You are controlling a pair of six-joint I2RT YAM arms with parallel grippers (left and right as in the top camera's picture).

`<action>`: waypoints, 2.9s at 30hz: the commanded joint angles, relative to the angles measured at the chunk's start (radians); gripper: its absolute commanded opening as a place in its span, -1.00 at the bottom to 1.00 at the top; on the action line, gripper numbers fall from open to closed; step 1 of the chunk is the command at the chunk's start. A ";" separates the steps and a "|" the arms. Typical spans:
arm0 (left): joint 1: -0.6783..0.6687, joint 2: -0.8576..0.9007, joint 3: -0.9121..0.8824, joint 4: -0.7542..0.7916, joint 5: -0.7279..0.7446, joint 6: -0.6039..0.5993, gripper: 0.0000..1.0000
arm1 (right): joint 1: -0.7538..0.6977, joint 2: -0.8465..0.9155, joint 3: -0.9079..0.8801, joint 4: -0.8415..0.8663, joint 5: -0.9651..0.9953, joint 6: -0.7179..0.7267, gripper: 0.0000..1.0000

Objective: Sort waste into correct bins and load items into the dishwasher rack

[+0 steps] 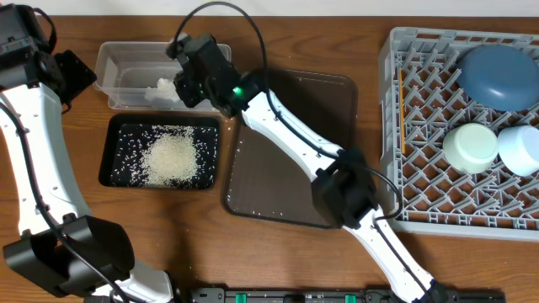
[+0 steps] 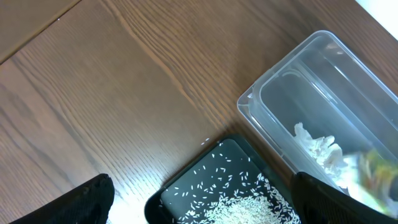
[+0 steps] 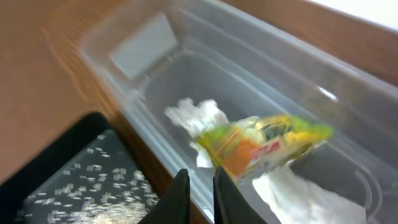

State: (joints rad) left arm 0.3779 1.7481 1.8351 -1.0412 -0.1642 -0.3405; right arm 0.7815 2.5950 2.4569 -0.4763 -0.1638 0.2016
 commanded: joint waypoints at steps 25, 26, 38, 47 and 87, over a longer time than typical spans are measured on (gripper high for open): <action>0.003 -0.003 0.003 -0.002 -0.012 -0.002 0.85 | -0.203 -0.392 0.043 -0.567 0.257 0.000 0.98; 0.003 -0.003 0.003 -0.002 -0.012 -0.002 0.85 | -0.227 -0.408 0.043 -0.608 0.264 0.000 0.98; 0.003 -0.003 0.003 -0.002 -0.012 -0.002 0.86 | -0.531 -0.495 0.043 -1.128 0.197 0.010 0.98; 0.003 -0.003 0.003 -0.002 -0.012 -0.002 0.85 | -0.531 -0.605 0.002 -1.222 0.247 -0.023 0.98; 0.003 -0.003 0.003 -0.002 -0.012 -0.002 0.86 | -0.473 -0.919 -0.702 -1.035 0.037 0.096 0.98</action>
State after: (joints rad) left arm 0.3779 1.7481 1.8351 -1.0412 -0.1642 -0.3401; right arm 0.2996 1.6863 1.7603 -1.5059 -0.1459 0.2852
